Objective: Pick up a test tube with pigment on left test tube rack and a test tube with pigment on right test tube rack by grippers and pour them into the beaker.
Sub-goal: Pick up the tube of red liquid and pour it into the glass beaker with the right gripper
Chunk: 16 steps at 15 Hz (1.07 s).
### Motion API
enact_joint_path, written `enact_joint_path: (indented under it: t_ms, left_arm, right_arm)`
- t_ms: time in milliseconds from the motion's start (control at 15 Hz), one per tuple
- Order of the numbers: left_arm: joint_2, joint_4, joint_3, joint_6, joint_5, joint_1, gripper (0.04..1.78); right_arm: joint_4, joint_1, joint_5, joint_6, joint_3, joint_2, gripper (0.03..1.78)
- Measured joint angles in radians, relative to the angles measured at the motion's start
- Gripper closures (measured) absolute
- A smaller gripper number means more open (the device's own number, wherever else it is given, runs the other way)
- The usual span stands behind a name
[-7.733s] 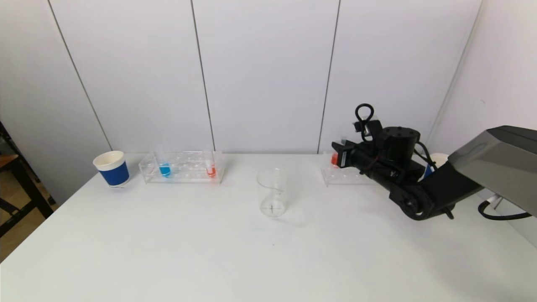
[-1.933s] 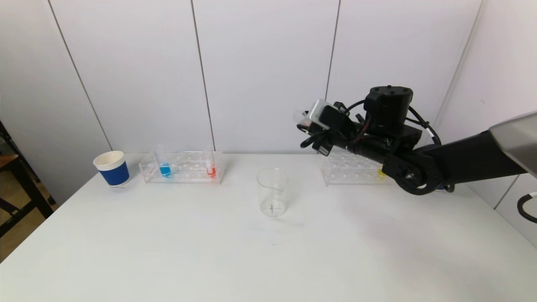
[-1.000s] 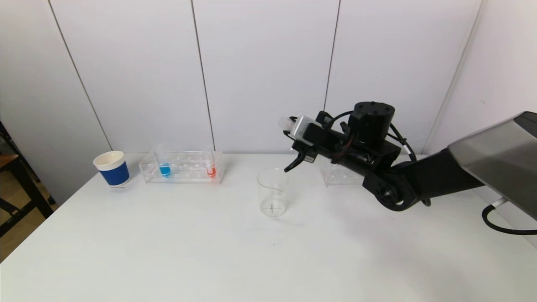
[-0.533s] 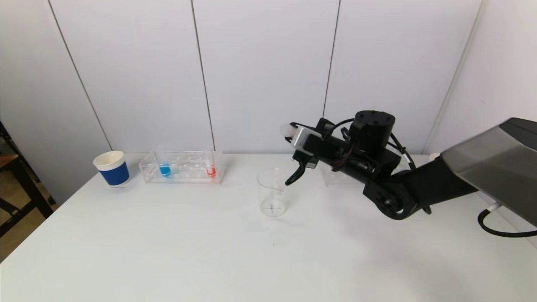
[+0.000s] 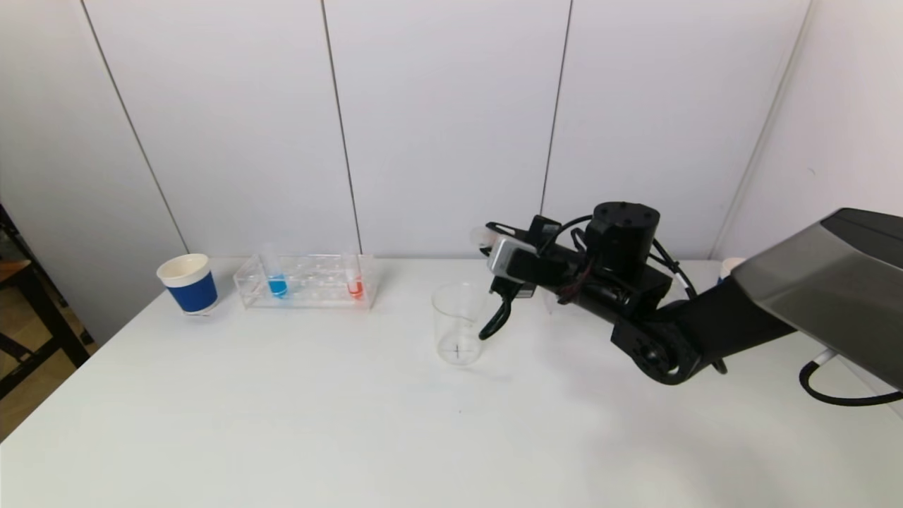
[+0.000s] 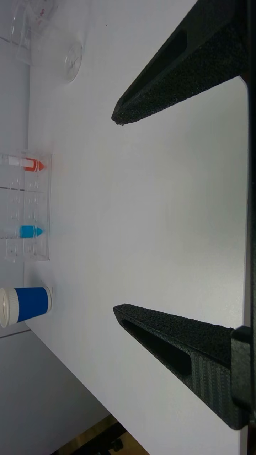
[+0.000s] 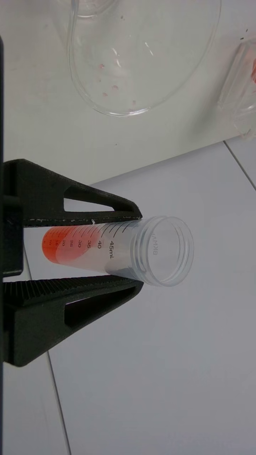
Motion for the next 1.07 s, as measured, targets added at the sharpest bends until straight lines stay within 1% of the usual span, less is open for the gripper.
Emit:
enact_joint_path:
  t_ms: [467,1067]
  left_arm:
    - [0.000,0.000,0.000,-0.001,0.000,0.000,0.06]
    - [0.000,0.000,0.000,0.000,0.000,0.000,0.06]
  right_arm:
    - [0.017,0.013,0.000,-0.060,0.014,-0.001,1.35]
    - [0.019,0.028,0.000,-0.132,0.080,-0.038,1.35]
